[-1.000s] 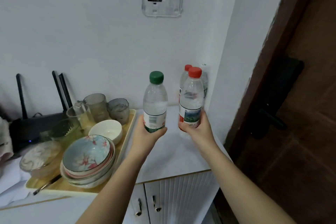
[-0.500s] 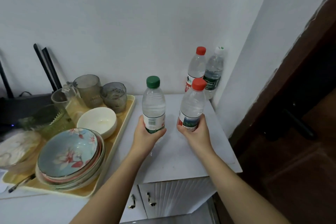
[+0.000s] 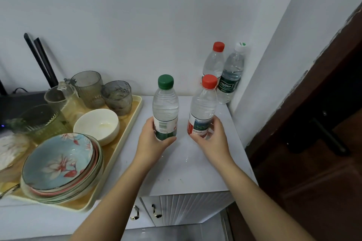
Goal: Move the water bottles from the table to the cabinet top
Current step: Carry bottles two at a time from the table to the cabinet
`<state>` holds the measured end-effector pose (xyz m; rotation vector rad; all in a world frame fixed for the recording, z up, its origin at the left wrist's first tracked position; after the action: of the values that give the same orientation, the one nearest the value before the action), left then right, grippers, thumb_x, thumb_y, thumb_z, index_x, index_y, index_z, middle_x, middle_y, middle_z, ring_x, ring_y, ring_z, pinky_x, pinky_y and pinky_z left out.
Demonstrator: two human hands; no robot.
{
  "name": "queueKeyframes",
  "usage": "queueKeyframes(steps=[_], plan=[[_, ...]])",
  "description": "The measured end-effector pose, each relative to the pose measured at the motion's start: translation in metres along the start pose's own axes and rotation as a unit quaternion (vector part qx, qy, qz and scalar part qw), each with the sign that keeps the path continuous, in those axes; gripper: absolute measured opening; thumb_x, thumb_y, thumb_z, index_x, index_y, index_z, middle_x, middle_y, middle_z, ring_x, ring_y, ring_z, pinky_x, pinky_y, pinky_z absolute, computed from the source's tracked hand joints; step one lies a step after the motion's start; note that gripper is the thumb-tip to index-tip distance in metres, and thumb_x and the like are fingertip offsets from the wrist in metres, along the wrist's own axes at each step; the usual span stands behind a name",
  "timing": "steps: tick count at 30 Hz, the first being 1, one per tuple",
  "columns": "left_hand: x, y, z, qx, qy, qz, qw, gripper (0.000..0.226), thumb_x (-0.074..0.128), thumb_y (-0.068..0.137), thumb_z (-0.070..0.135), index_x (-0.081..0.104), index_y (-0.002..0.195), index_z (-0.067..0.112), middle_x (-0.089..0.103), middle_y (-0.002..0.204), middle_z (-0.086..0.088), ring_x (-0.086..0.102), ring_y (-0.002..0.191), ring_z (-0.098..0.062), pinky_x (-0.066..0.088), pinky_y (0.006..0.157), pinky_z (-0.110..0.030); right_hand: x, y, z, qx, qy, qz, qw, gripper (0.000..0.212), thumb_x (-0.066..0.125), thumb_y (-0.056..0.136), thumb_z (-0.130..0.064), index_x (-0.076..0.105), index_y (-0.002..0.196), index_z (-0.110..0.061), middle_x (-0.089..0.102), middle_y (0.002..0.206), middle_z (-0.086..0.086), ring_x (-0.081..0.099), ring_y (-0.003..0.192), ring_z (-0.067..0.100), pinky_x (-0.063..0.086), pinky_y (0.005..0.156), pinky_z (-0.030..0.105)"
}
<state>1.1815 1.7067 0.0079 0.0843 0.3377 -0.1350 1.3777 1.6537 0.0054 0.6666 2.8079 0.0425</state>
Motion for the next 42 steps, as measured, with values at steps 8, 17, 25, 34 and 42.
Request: queueKeyframes(steps=[8,17,25,34,42], plan=[[0.006,0.026,0.007,-0.013,0.037,0.021,0.999,0.057,0.088,0.064,0.015,0.055,0.108,0.027,0.062,0.098,0.014,0.059,0.089,-0.004,0.040,0.069,-0.007,0.000,0.019,-0.004,-0.018,-0.033,0.050,0.998,0.061,0.088,0.067,-0.013,0.054,0.117,-0.022,0.062,0.114,-0.007,0.062,0.103,0.010,0.053,0.091,0.029],[0.027,0.088,0.010,-0.014,0.090,0.053,0.994,0.056,0.087,0.064,0.025,0.061,0.113,0.019,0.060,0.106,-0.001,0.059,0.096,-0.018,0.050,0.084,-0.034,0.019,0.080,-0.009,-0.055,-0.122,0.084,0.987,0.062,0.086,0.071,-0.020,0.059,0.127,-0.014,0.052,0.091,0.004,0.049,0.072,0.009,0.037,0.065,0.002],[0.038,0.125,0.017,-0.032,0.068,0.088,0.993,0.059,0.087,0.067,0.021,0.052,0.114,0.018,0.065,0.108,0.003,0.061,0.096,-0.015,0.049,0.078,-0.030,0.026,0.120,-0.001,-0.030,-0.107,0.106,0.988,0.044,0.086,0.071,-0.018,0.050,0.095,-0.014,0.056,0.069,-0.003,0.057,0.066,0.016,0.048,0.065,0.032],[0.043,0.150,0.018,-0.025,0.082,0.112,0.990,0.054,0.086,0.068,0.022,0.053,0.111,0.014,0.058,0.110,-0.003,0.058,0.093,-0.016,0.044,0.076,-0.027,0.037,0.140,-0.001,-0.060,-0.161,0.117,0.978,0.028,0.080,0.078,-0.022,0.058,0.072,-0.008,0.063,0.067,0.003,0.058,0.063,0.026,0.047,0.059,0.038],[0.045,0.145,0.020,-0.002,0.092,0.104,0.990,0.058,0.083,0.073,0.022,0.053,0.122,0.011,0.056,0.115,-0.005,0.056,0.100,-0.018,0.042,0.080,-0.024,0.039,0.139,-0.001,-0.063,-0.175,0.113,0.976,0.024,0.079,0.080,-0.023,0.059,0.074,-0.009,0.066,0.068,0.003,0.060,0.064,0.026,0.049,0.060,0.038]])
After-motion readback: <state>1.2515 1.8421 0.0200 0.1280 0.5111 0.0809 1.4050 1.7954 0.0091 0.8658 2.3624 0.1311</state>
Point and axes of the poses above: each hand's wrist, its own y-axis towards the middle knuckle, its own x-axis out of the palm, z = x × y, the point moved 5 cm from there along y, towards the middle knuckle
